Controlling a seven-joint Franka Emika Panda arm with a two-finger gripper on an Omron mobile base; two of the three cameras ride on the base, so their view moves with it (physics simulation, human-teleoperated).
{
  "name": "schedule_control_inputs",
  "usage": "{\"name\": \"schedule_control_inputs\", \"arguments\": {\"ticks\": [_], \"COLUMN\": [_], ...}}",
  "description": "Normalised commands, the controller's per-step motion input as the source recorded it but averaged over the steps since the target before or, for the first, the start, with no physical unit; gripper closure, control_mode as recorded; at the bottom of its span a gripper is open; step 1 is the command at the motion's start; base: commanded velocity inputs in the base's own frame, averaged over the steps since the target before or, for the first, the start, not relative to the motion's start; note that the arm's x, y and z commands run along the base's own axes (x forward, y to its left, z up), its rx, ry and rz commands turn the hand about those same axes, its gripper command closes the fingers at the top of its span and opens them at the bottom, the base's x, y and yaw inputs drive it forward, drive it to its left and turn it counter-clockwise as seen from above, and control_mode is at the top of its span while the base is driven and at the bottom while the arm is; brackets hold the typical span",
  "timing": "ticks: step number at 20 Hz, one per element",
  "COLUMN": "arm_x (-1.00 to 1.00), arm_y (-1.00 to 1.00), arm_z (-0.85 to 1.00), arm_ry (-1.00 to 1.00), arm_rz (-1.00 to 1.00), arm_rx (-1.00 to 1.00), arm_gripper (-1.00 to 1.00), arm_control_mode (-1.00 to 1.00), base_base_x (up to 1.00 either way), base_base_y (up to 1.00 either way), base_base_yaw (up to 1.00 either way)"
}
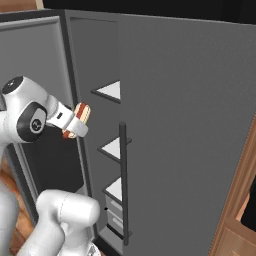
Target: Store the hot dog in the freezer for long-term storage. Close the freezer door after placing the cooked food.
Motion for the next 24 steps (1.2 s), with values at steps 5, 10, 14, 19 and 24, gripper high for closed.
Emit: {"name": "schedule_control_inputs", "arguments": {"ticks": [5, 10, 14, 19, 24], "arm_x": [0.34, 0.56, 0.41, 0.19, 0.05], "arm_y": [0.0, 0.0, 0.0, 0.0, -0.15], "arm_z": [0.43, 0.23, 0.18, 0.01, 0.0], "arm_ry": [0.0, 0.02, 0.04, 0.0, 0.0], "arm_rz": [-0.04, -0.08, -0.14, -0.17, -0.14], "arm_rx": [-0.07, -0.05, -0.01, 0.0, 0.01], "arm_gripper": [1.0, 1.0, 1.0, 1.0, 1.0], "arm_control_mode": [-1.0, -1.0, -1.0, -1.0, -1.0], "base_base_x": [0.0, 0.0, 0.0, 0.0, 0.0], "base_base_y": [0.0, 0.0, 0.0, 0.0, 0.0], "base_base_yaw": [0.0, 0.0, 0.0, 0.0, 0.0]}}
